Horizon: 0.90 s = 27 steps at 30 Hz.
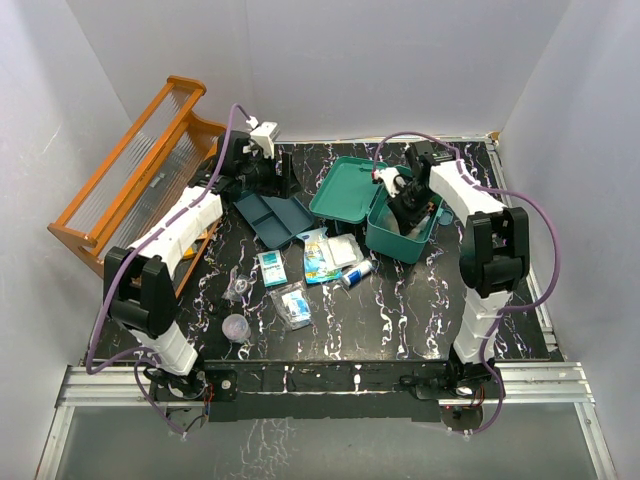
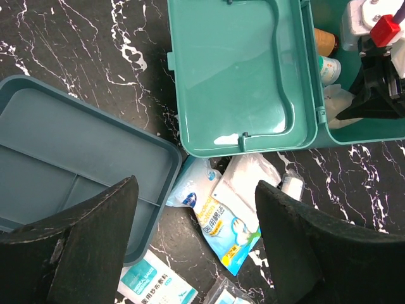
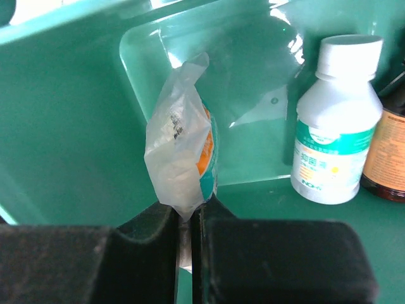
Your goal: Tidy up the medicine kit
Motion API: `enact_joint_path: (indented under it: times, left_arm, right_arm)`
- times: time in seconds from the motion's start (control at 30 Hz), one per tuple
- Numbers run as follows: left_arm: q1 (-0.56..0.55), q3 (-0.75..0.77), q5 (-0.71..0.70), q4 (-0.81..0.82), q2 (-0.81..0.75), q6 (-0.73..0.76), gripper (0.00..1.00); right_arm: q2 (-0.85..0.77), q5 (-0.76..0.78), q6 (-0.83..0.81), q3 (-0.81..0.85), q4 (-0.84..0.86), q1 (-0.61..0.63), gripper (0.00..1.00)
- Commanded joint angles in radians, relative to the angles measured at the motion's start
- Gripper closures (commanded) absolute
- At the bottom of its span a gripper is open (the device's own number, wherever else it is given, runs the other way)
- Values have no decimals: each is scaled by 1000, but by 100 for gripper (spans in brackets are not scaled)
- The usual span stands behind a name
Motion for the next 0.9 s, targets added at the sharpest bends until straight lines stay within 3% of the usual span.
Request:
enact_joint_path:
  times: [0.0, 0.43, 0.63, 0.87]
  left_arm:
    - [2, 56, -9, -21, 9, 22, 27]
    - [1, 44, 4, -25, 28, 13, 27]
    - [1, 47, 7, -23, 28, 13, 27]
    - [2, 44, 14, -16, 26, 4, 27]
  right_arm:
    - [9, -41, -20, 41, -4, -16, 96]
    - [-37, 1, -37, -61, 20, -16, 93]
    - [-89, 34, 0, -8, 90, -17, 62]
    - [-135, 152, 132, 32, 255, -16, 53]
